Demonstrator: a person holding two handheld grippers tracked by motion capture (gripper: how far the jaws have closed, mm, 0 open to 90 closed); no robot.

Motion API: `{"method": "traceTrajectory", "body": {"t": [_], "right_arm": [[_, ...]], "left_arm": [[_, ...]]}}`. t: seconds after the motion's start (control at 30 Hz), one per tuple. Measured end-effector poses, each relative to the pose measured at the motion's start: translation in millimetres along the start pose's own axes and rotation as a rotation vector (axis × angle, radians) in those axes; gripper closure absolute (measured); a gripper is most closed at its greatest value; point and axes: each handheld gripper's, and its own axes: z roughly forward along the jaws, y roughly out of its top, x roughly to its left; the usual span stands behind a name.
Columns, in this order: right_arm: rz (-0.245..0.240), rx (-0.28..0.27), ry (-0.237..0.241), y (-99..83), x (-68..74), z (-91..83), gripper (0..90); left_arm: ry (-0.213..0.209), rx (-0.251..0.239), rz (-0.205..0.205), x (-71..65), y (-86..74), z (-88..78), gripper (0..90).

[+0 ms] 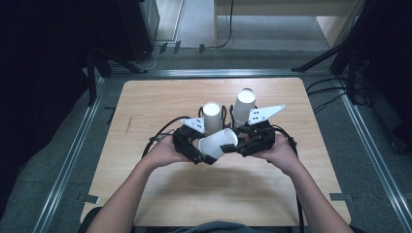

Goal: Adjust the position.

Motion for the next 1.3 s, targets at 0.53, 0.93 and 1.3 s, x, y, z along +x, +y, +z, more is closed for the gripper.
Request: {"method": "traceTrajectory", "body": {"t": [0.53,0.93,1.3], "right_arm": [[-0.004,0.011,-0.01,0.5,0.2,-0.1,24.1],[-0.036,0.083,-0.038,-4.7,0.0,0.4,23.3],[-0.044,0.145,-0.049,-7.5,0.0,7.0,23.3]], "left_arm": [[-0.014,0.017,-0.005,1.5,2.3,-7.3,24.8],[0.008,0.09,0.007,4.1,10.5,-19.8,24.8],[0.036,0.242,0.039,6.6,18.5,-14.9,24.8]]}}
